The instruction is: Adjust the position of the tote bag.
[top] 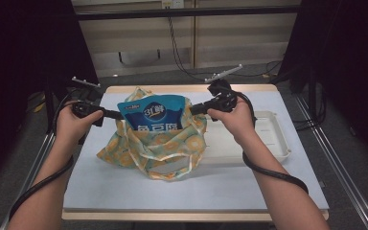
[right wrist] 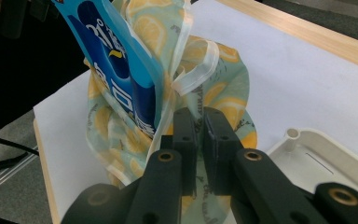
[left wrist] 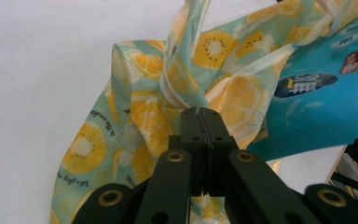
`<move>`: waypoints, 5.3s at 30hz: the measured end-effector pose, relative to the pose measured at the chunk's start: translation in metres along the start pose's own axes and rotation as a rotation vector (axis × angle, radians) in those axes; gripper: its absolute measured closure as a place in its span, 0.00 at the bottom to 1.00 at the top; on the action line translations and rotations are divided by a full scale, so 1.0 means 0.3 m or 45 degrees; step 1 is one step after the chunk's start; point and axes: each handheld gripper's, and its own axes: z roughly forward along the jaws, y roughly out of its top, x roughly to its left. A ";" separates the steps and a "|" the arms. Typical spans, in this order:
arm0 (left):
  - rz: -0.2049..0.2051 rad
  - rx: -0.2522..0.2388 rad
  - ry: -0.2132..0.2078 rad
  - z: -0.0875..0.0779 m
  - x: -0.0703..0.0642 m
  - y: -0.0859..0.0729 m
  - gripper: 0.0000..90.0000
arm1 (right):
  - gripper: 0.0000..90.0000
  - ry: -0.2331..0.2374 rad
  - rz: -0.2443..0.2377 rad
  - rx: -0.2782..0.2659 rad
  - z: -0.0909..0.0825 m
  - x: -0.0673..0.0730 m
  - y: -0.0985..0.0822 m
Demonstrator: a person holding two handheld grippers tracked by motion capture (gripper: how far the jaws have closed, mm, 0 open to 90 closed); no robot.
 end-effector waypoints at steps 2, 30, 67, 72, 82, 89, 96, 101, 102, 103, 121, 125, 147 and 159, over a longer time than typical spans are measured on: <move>0.006 0.003 0.005 -0.005 0.007 -0.009 1.00 | 0.93 0.000 -0.004 0.002 -0.003 -0.001 -0.002; -0.068 0.019 0.092 -0.057 0.089 -0.065 1.00 | 0.81 -0.008 0.036 0.034 -0.031 -0.044 -0.069; -0.072 0.011 0.102 -0.024 0.115 -0.146 1.00 | 1.00 -0.012 0.107 0.120 0.195 -0.042 -0.179; -0.082 0.005 0.087 -0.017 0.124 -0.157 1.00 | 1.00 -0.010 0.119 0.119 0.221 -0.045 -0.188; -0.106 0.025 0.075 0.012 0.142 -0.180 1.00 | 1.00 -0.003 0.122 0.140 0.263 -0.043 -0.219; -0.126 -0.019 0.060 0.021 0.145 -0.187 0.99 | 1.00 -0.004 0.119 0.152 0.264 -0.050 -0.229; -0.087 -0.139 0.032 -0.038 0.111 -0.150 0.81 | 1.00 -0.012 0.110 0.146 0.236 -0.053 -0.219; 0.010 -0.175 0.026 -0.058 0.060 -0.125 0.69 | 1.00 -0.007 0.107 0.147 0.239 -0.045 -0.217; 0.029 -0.163 0.024 -0.054 0.051 -0.123 0.66 | 1.00 -0.005 0.102 0.145 0.240 -0.045 -0.216; 0.042 -0.141 0.012 -0.044 0.043 -0.125 0.63 | 1.00 -0.009 0.102 0.145 0.239 -0.043 -0.215; 0.118 -0.070 0.059 0.107 0.023 -0.191 1.00 | 0.99 -0.026 0.110 0.140 0.273 -0.042 -0.223; 0.088 -0.097 0.073 0.121 0.035 -0.202 1.00 | 0.99 -0.048 0.126 0.132 0.281 -0.051 -0.230; 0.046 -0.016 0.224 0.168 0.082 -0.265 1.00 | 0.99 -0.104 0.146 0.214 0.341 -0.070 -0.256; 0.044 0.033 0.282 0.179 0.112 -0.289 1.00 | 0.99 -0.076 0.131 0.221 0.381 -0.080 -0.279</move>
